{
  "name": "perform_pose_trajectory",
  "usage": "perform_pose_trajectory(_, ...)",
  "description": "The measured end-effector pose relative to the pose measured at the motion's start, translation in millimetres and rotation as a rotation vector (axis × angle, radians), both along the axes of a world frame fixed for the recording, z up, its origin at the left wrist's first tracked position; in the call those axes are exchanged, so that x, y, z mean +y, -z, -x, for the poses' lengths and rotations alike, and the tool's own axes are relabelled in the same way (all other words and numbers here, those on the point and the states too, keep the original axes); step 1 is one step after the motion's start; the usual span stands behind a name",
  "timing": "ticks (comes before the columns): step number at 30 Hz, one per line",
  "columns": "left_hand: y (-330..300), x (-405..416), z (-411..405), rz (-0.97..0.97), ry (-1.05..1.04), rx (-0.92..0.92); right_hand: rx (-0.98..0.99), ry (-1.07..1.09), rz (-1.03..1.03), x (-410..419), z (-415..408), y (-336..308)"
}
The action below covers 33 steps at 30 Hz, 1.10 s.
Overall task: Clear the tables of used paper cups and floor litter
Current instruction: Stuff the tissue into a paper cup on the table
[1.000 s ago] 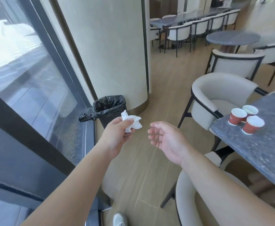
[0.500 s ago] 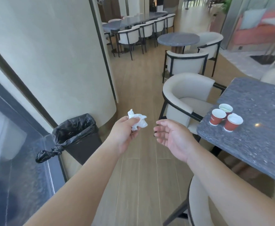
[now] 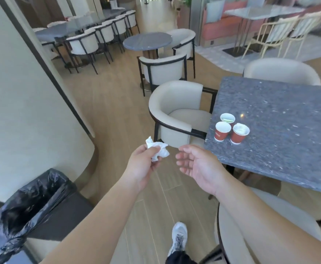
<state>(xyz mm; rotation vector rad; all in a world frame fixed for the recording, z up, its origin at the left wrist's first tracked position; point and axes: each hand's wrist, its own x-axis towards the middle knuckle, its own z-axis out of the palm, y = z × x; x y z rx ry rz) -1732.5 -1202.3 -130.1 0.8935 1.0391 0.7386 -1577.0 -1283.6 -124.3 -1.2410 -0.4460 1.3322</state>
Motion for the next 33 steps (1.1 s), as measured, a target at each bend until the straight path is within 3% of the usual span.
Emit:
perform_pose_trajectory(8, 20, 112, -79, 0.077, 0.011, 0.051, 0.106, 0.125, 0.053, 101, -71, 29)
perform_pose_trajectory(14, 20, 174, -181, 0.05, 0.211, 0.125, 0.121, 0.274, 0.068, 146, -156, 23)
perform_pose_trajectory(26, 67, 186, -329, 0.16, 0.578, 0.234, 0.154, 0.658, 0.127, 94, -252, 47)
perform_pose_trajectory(33, 106, 201, -372, 0.062, 0.717, 0.397, 0.142, 0.754, 0.208, 96, -254, 70)
